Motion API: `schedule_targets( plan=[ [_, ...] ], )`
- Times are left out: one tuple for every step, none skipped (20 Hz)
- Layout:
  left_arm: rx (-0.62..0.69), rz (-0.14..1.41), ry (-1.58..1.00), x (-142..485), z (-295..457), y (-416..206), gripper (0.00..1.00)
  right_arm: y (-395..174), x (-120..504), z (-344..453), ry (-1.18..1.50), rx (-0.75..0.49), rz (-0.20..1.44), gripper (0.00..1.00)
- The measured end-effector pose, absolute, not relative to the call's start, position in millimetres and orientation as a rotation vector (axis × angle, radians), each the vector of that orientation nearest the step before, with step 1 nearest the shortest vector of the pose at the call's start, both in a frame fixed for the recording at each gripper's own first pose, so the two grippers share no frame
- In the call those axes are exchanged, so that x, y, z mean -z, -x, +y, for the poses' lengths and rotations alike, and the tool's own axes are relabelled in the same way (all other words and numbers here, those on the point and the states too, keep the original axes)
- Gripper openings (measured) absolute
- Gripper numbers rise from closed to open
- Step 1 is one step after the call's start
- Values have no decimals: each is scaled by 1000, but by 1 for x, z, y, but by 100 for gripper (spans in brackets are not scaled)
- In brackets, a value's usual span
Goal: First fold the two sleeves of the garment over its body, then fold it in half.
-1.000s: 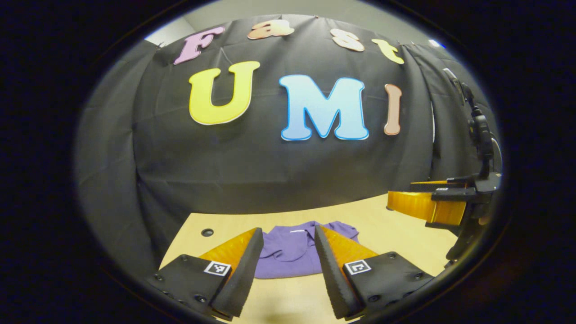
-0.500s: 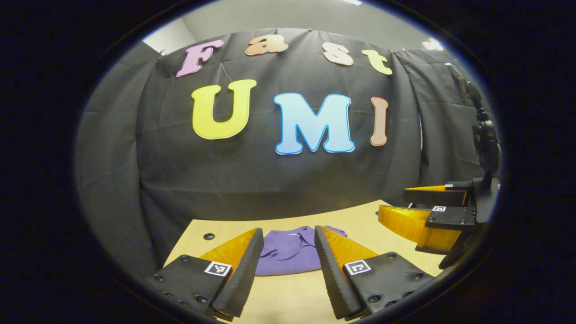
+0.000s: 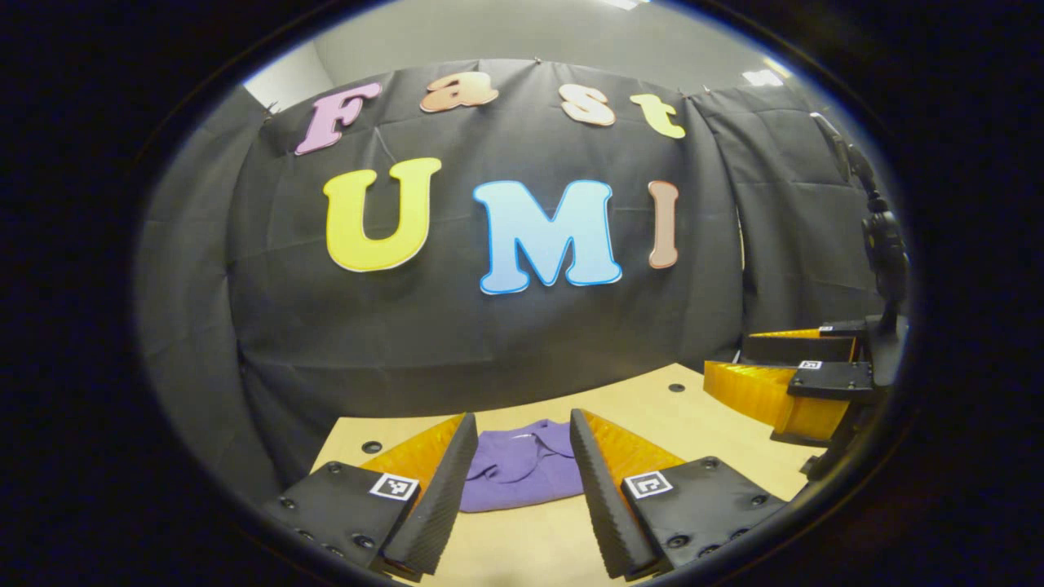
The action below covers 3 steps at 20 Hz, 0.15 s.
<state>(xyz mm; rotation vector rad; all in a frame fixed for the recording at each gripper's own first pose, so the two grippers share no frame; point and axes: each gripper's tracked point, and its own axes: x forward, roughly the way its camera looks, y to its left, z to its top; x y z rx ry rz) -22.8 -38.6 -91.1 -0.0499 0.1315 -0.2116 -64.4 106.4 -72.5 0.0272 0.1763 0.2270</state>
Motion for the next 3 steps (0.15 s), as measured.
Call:
schedule_targets(
  plan=[
    [211,125,51,87,-50,22,76,61,73,96,-32,-229,171,96],
    [208,117,51,83,-64,22,76,61,71,84,-35,-234,164,96],
    [204,111,50,78,-81,21,76,58,71,70,-41,-241,157,96]
  ],
)
